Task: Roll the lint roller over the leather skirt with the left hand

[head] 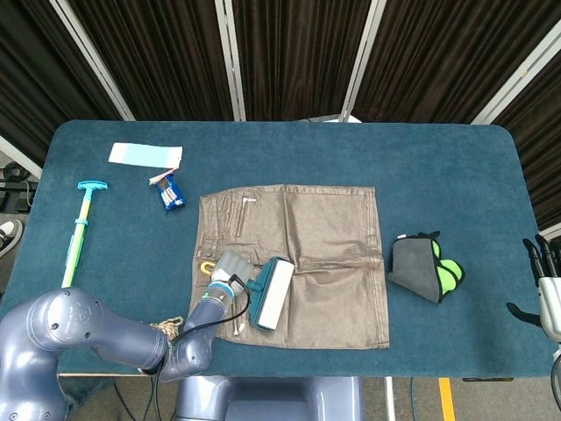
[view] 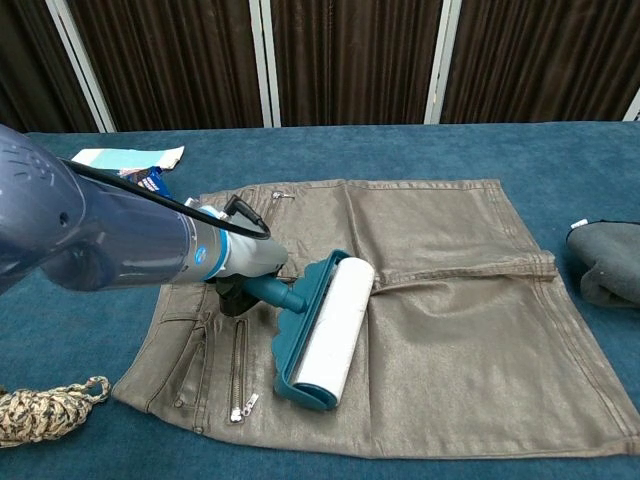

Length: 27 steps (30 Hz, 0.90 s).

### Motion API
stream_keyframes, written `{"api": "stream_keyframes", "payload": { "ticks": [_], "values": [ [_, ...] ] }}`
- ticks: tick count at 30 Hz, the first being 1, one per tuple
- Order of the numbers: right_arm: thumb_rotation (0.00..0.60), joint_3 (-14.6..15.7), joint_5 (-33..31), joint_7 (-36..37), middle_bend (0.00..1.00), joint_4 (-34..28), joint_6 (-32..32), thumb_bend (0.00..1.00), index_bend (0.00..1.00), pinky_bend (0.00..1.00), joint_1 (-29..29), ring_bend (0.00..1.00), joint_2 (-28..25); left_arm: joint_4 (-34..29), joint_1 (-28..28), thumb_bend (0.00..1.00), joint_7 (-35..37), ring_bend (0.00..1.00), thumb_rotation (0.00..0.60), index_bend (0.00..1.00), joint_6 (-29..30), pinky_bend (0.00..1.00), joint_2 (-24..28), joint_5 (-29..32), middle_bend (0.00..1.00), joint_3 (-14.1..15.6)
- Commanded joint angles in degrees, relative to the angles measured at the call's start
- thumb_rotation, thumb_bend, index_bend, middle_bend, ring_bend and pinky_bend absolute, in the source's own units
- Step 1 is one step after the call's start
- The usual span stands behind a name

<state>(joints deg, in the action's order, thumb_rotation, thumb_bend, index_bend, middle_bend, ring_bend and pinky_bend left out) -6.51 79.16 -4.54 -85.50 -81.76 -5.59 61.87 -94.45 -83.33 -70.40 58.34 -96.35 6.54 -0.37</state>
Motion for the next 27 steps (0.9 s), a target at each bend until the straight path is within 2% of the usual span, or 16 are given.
{"api": "stream_keyframes", "payload": {
  "ticks": [1, 6, 14, 20, 27],
  "values": [
    [0.600, 0.0, -0.1, -0.1, 0.00, 0.1, 0.2, 0.00, 0.00, 0.00, -0.1, 0.00, 0.1, 0.0, -0.6, 1.00, -0.6, 0.81, 0.600, 1.00, 0.6, 0.89, -0.5, 0.6, 0.98, -1.0],
    [0.600, 0.0, -0.2, -0.4, 0.00, 0.0, 0.1, 0.00, 0.00, 0.00, -0.1, 0.00, 0.2, 0.5, -1.0, 1.00, -1.5, 0.81, 0.600, 1.00, 0.4, 0.89, -1.4, 1.7, 0.98, -1.9],
    [0.600, -0.1, -0.3, -0.5, 0.00, 0.1, 0.2, 0.00, 0.00, 0.00, -0.1, 0.00, 0.2, 0.5, -0.8, 1.00, -3.1, 0.81, 0.600, 1.00, 1.5, 0.88, -0.1, 3.9, 0.98, -1.6],
    [0.600, 0.0, -0.3, -0.5, 0.00, 0.1, 0.2, 0.00, 0.00, 0.00, -0.1, 0.00, 0.2, 0.0, 0.9, 1.00, -2.8, 0.80, 0.600, 1.00, 1.8, 0.88, 3.2, 4.9, 0.98, -0.4],
    [0.600, 0.1, 0.1, -1.0, 0.00, -0.3, -0.1, 0.00, 0.00, 0.00, -0.1, 0.00, 0.3, 0.4, 4.8, 1.00, -1.2, 0.80, 0.600, 1.00, -0.1, 0.88, 9.1, 4.0, 0.97, 2.6]
  ]
}}
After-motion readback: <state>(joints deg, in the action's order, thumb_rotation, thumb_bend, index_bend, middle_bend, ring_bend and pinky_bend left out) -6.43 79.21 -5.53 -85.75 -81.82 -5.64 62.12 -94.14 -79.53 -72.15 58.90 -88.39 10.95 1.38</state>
